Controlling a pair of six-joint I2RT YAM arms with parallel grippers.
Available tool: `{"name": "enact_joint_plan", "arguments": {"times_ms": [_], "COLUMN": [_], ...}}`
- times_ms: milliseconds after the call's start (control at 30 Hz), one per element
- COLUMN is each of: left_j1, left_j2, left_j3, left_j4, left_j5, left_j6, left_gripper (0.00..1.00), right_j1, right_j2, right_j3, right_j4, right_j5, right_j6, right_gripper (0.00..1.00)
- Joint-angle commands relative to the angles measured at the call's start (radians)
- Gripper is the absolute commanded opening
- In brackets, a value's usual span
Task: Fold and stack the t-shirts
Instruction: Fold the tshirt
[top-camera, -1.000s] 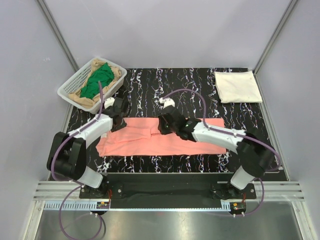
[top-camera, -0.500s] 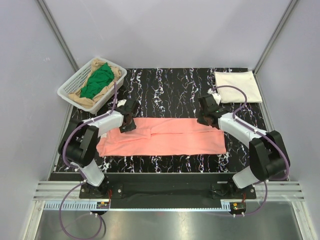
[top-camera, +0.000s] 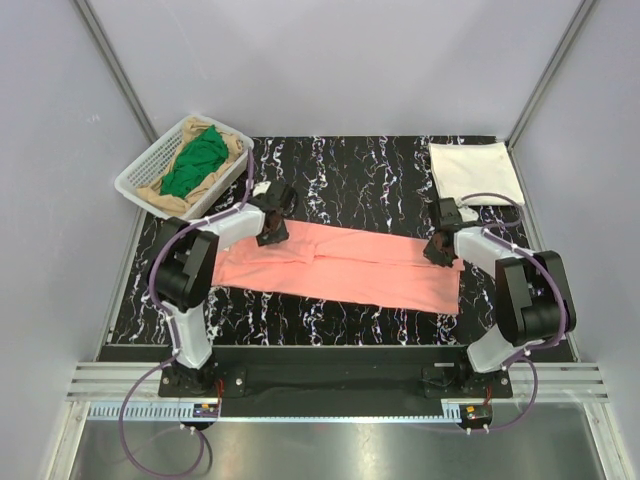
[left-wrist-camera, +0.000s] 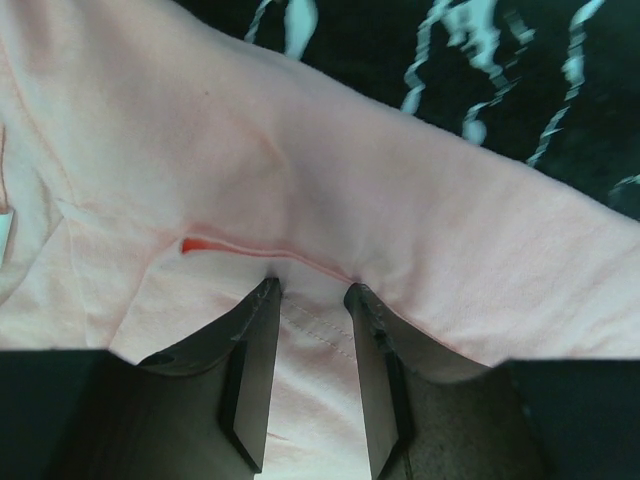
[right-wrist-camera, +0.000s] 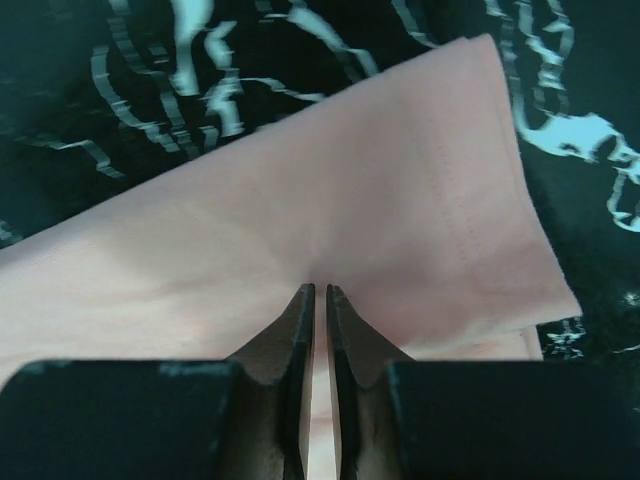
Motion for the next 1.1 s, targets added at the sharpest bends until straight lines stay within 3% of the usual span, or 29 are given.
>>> {"name": "enact_joint_plan", "arguments": {"times_ms": [0, 133, 267, 500, 700, 833, 933, 1000, 1067], "left_j1": [-0.016, -0.027, -0.036, -0.087, -0.061, -0.034, -0.033, -0.034, -0.042], "left_j2": [0.059, 0.131, 0.238, 0.341, 0.528, 0.623, 0.602, 0.545, 0.420], "left_j3": [0.098, 0.199, 0.319, 0.425, 0.661, 0.881, 1.021, 1.017, 0.921], "left_j4": [0.056, 0.092, 0.111, 0.188, 0.217, 0.318, 0.330, 0.349, 0.404], "left_j5": [0.037, 0.091, 0.248, 0.269, 0.339, 0.475, 0.531, 0.549, 0.566], "left_j6": [0.021, 0.031, 0.003, -0.003, 0.002, -0.040, 0.000, 0.014, 0.021], "left_gripper": [0.40, 0.40, 0.40, 0.41, 0.41, 0.43, 0.44, 0.45, 0.46], "right_j1": [-0.073, -0.141, -0.159, -0.161, -0.161, -0.161, -0.159, -0.161, -0.161], "right_j2": [-0.066, -0.187, -0.327, -0.579, -0.677, -0.758, -0.780, -0.772, -0.768], "right_j3": [-0.059, -0.145, -0.152, -0.080, -0.056, -0.048, -0.016, 0.015, 0.036], "right_j4": [-0.013, -0.015, -0.057, -0.075, 0.044, 0.065, 0.067, 0.056, 0.039], "right_j5": [-0.016, -0.036, -0.024, -0.143, -0.350, -0.340, -0.343, -0.369, -0.384], "right_j6": [0.058, 0.081, 0.075, 0.098, 0.110, 0.109, 0.075, 0.058, 0.052], "right_gripper": [0.15, 0.15, 0.15, 0.21, 0.23, 0.24, 0.25, 0.25, 0.25]}}
